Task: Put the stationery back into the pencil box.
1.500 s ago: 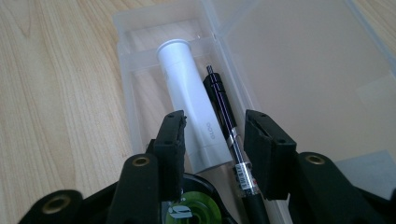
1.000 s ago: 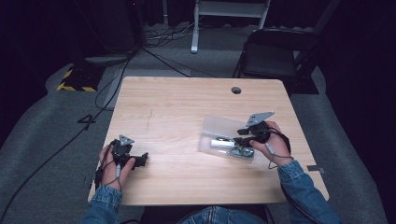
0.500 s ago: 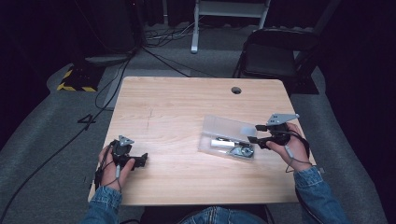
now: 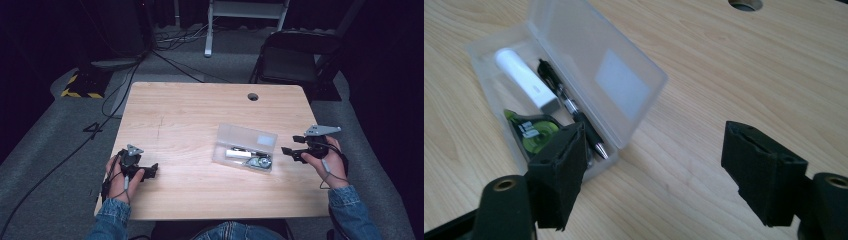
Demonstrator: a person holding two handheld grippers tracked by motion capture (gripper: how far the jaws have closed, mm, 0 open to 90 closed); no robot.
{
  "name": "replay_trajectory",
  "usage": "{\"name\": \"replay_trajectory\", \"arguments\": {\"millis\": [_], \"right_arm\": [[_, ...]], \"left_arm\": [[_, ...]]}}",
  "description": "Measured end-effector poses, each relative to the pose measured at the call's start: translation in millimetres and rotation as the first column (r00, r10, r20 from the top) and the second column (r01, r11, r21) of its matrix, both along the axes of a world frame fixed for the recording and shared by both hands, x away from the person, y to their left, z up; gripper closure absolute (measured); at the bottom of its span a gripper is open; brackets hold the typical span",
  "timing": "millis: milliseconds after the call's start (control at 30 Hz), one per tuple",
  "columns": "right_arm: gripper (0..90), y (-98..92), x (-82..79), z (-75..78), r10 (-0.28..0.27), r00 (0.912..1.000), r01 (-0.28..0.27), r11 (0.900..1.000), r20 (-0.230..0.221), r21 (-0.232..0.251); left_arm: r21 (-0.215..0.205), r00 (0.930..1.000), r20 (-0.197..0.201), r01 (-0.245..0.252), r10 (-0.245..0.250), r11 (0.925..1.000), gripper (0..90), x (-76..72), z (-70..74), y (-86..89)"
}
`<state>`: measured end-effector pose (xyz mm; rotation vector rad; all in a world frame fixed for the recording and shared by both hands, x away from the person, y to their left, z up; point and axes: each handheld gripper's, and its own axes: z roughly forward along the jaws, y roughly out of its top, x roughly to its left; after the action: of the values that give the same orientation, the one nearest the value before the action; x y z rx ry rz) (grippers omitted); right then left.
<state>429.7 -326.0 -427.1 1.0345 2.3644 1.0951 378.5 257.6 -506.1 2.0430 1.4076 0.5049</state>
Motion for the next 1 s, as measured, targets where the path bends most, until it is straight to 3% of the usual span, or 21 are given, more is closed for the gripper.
{"name": "replay_trajectory", "arguments": {"millis": [233,467,1000], "right_arm": [[23.0,-21.4,1.4,-15.5,-0.068,0.9973,0.068,0.998,-0.027,0.002],[20.1,-35.7,7.5,-31.8,-0.102,0.9932,0.102,0.995,-0.055,-0.006],[17.6,-40.1,17.8,-68.9,-0.145,0.9853,0.143,0.989,-0.091,-0.032]], "left_arm": [[0.002,1.0,0.001,-0.002,0.002,1.0,0.0,0.9,0.0,-0.3],[0.002,1.0,0.002,-0.002,0.002,1.0,0.0,0.9,0.0,-0.3],[0.001,1.0,0.001,-0.004,0.004,1.0,0.0,1.5,0.0,-0.6]]}}
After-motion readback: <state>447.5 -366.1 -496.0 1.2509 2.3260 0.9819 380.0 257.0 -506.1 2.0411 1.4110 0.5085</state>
